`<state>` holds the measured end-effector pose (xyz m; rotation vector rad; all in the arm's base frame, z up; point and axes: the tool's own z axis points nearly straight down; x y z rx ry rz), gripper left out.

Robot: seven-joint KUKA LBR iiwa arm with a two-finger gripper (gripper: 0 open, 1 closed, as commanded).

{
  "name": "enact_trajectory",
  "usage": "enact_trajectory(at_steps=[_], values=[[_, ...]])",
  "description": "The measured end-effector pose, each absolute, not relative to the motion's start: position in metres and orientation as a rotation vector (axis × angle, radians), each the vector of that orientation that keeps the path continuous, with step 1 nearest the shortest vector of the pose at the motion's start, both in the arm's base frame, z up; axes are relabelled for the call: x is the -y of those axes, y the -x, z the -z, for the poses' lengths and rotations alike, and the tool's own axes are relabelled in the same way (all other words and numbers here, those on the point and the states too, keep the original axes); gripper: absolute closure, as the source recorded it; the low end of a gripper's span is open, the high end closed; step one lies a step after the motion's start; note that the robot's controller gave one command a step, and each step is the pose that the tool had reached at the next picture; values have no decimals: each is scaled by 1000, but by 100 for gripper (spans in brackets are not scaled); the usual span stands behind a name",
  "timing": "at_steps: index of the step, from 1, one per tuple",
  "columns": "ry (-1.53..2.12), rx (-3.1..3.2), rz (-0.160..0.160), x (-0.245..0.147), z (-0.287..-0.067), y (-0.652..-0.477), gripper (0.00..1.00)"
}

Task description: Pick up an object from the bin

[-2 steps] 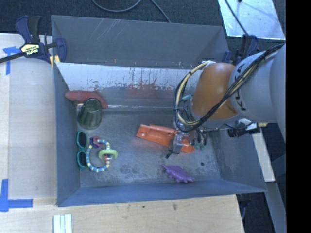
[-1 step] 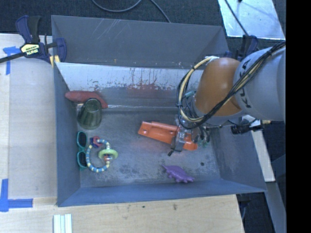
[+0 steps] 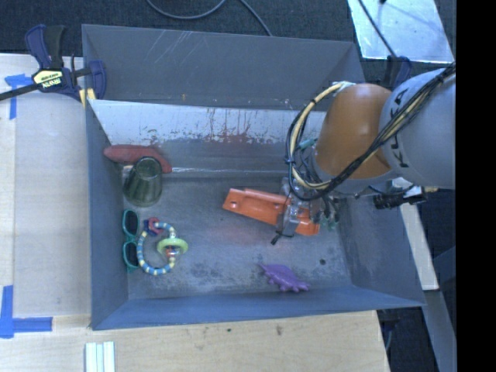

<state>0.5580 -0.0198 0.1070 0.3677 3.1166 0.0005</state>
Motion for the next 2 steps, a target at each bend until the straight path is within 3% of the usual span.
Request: enact_trajectory(at_steps=[2], values=[[-366, -3113, -1, 20, -141, -559, 100]])
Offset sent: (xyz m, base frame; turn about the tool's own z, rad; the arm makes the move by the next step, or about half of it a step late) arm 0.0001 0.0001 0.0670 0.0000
